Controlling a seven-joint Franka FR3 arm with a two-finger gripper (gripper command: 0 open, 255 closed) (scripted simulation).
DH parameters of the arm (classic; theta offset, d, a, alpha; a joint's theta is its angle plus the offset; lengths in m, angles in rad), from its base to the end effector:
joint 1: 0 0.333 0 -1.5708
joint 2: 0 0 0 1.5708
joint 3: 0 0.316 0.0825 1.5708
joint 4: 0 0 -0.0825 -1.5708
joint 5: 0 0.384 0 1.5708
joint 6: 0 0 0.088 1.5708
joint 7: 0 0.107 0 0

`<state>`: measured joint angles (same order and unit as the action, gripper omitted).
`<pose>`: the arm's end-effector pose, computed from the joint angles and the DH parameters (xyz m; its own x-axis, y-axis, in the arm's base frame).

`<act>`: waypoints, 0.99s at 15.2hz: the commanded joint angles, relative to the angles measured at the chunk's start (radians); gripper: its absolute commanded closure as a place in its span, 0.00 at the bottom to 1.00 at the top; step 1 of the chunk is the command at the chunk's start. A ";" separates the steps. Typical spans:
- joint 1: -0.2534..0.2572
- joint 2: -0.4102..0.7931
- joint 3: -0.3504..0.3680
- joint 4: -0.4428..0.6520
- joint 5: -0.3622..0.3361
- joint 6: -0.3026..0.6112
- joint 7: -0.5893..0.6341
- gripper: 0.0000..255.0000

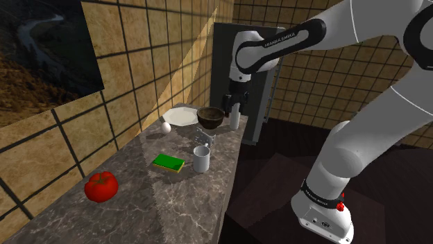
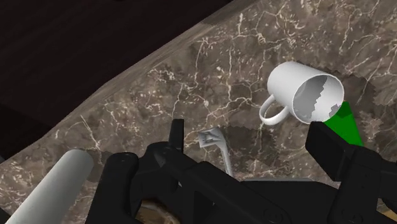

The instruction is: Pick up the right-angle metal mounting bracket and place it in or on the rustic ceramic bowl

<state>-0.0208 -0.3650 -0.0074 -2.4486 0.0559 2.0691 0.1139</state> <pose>0.4257 -0.0092 0.4329 0.9857 -0.1673 -0.0210 -0.1682 -0.9845 -0.0493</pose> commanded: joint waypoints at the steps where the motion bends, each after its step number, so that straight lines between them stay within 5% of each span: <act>1: 0.002 0.082 0.007 0.011 -0.004 0.075 0.006 0.00; 15: 0.004 0.620 0.009 0.250 -0.074 0.386 0.050 0.00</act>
<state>-0.0197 0.2148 0.0019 -2.2280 -0.0116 2.4432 0.1560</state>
